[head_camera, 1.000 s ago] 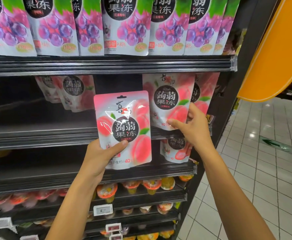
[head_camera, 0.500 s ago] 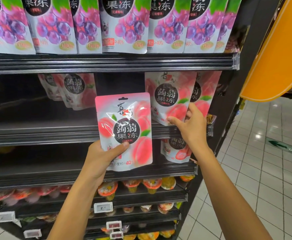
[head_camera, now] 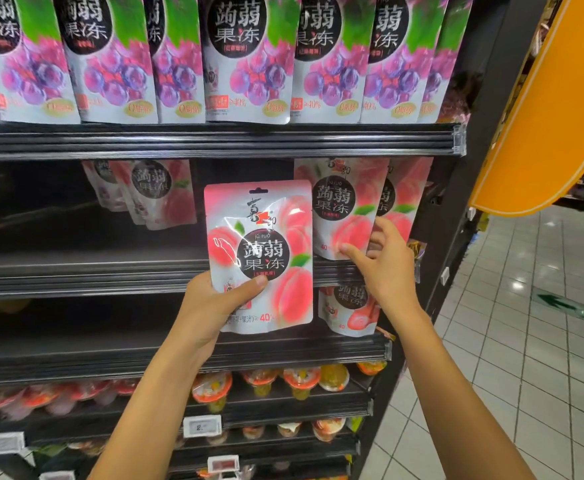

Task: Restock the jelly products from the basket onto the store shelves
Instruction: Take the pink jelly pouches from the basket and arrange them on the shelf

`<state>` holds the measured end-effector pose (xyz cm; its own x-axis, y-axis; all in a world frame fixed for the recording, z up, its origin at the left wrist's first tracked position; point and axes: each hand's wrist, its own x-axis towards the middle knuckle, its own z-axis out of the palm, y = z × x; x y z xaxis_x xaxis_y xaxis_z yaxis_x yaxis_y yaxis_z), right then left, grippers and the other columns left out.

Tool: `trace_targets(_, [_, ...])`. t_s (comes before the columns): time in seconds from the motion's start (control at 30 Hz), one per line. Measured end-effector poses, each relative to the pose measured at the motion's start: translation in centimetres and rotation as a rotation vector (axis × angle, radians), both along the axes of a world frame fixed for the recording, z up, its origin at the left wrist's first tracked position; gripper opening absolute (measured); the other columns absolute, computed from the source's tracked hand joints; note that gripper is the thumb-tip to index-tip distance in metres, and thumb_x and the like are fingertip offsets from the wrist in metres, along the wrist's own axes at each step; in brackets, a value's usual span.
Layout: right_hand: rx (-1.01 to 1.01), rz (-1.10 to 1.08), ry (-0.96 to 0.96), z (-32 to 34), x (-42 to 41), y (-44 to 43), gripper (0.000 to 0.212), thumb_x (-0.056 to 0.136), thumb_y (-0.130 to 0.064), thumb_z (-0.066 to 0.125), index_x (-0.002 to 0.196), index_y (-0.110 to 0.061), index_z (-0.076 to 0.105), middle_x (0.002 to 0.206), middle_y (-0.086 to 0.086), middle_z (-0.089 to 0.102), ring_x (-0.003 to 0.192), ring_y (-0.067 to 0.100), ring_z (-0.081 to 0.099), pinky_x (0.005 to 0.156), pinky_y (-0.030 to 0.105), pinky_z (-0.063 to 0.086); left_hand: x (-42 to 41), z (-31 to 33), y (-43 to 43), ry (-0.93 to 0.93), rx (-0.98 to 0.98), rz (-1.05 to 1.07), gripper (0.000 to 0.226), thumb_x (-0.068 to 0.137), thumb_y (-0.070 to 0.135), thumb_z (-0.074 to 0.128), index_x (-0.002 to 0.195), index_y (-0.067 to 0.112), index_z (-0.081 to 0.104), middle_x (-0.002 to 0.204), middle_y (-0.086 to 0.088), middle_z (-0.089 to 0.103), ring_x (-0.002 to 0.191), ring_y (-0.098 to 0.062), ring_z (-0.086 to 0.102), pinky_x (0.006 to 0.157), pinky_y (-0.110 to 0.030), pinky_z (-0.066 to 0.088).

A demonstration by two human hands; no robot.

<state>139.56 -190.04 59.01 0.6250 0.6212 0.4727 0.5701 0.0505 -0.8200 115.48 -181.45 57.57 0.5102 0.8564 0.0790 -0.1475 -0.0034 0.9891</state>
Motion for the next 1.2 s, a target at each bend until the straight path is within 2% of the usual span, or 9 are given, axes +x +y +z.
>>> trace_targets(0.2, [0.271,-0.261,-0.281,-0.3,-1.9,-1.5,0.018,0.087,-0.018,0.073,0.103,-0.016,0.065,0.087,-0.008,0.064,0.076,0.011,0.058,0.073,0.023,0.049,0.5,0.5,0.1,-0.004,0.011,-0.015,0.046,0.057,0.044,0.089,0.097,0.028,0.076,0.100,-0.004,0.077,0.092,-0.022,0.075,0.070,-0.030,0.060])
trace_targets(0.37, [0.058,0.201,0.077,0.2,-4.9,-1.7,0.018,0.087,-0.043,0.069,0.099,-0.031,0.067,0.089,-0.014,0.070,0.084,-0.002,0.065,0.071,0.009,0.050,1.3,1.3,0.3,-0.032,0.025,-0.015,0.045,0.059,0.041,0.090,0.097,0.022,0.077,0.098,-0.005,0.078,0.089,-0.020,0.075,0.067,-0.025,0.059])
trace_targets(0.5, [-0.015,0.450,0.234,0.1,-6.3,-1.1,0.021,0.083,-0.026,0.077,0.102,-0.021,0.070,0.093,-0.006,0.077,0.088,0.009,0.073,0.075,0.025,0.059,1.9,2.1,0.0,-0.075,0.047,-0.027,0.054,0.064,0.036,0.086,0.111,0.016,0.071,0.103,-0.005,0.077,0.093,-0.021,0.074,0.069,-0.025,0.058])
trace_targets(0.63, [0.123,0.421,0.344,0.8,-6.1,-0.4,0.019,0.081,-0.014,0.079,0.097,-0.022,0.072,0.090,-0.005,0.078,0.086,0.012,0.074,0.073,0.024,0.060,2.1,2.8,-0.4,-0.105,0.113,0.117,0.059,0.073,0.043,0.076,0.123,0.014,0.060,0.106,0.001,0.073,0.094,-0.013,0.071,0.070,-0.019,0.056])
trace_targets(0.77, [0.143,0.283,0.319,1.8,-5.7,0.9,0.020,0.080,-0.022,0.080,0.099,-0.018,0.072,0.091,-0.006,0.077,0.089,0.009,0.072,0.079,0.028,0.058,1.9,2.2,-1.5,0.003,0.495,0.412,0.046,0.089,0.032,0.069,0.129,0.026,0.047,0.124,0.012,0.053,0.113,-0.002,0.055,0.090,-0.016,0.049])
trace_targets(0.9, [0.163,0.203,0.218,2.4,-6.1,2.7,0.015,0.081,-0.017,0.079,0.091,-0.019,0.069,0.087,-0.003,0.075,0.086,0.016,0.072,0.083,0.042,0.058,2.9,1.6,-2.1,0.142,0.718,0.318,0.032,0.096,0.027,0.059,0.127,0.028,0.056,0.131,0.012,0.047,0.125,-0.004,0.047,0.104,-0.025,0.041])
trace_targets(1.0, [0.148,0.216,0.182,1.8,-6.6,3.7,0.013,0.084,-0.014,0.075,0.094,-0.012,0.066,0.090,0.005,0.074,0.088,0.024,0.071,0.084,0.048,0.056,3.9,1.0,-2.0,0.256,0.744,0.279,0.033,0.098,0.028,0.055,0.131,0.031,0.056,0.144,0.009,0.039,0.137,-0.001,0.032,0.108,-0.013,0.029])
trace_targets(1.07, [0.132,0.219,0.170,1.1,-6.6,3.9,0.020,0.087,-0.018,0.073,0.103,-0.009,0.065,0.097,0.005,0.073,0.095,0.021,0.070,0.087,0.046,0.056,4.2,0.6,-1.9,0.308,0.769,0.297,0.033,0.099,0.029,0.053,0.132,0.034,0.054,0.148,0.011,0.035,0.138,-0.003,0.028,0.101,-0.002,0.022])
trace_targets(1.2, [0.105,0.145,0.139,0.1,-6.0,3.0,0.041,0.088,-0.024,0.073,0.125,-0.014,0.061,0.109,-0.004,0.069,0.102,0.006,0.066,0.090,0.024,0.055,4.3,-0.1,-1.3,0.346,0.802,0.326,0.034,0.100,0.026,0.051,0.134,0.029,0.055,0.150,0.014,0.034,0.137,-0.002,0.029,0.104,-0.010,0.024])
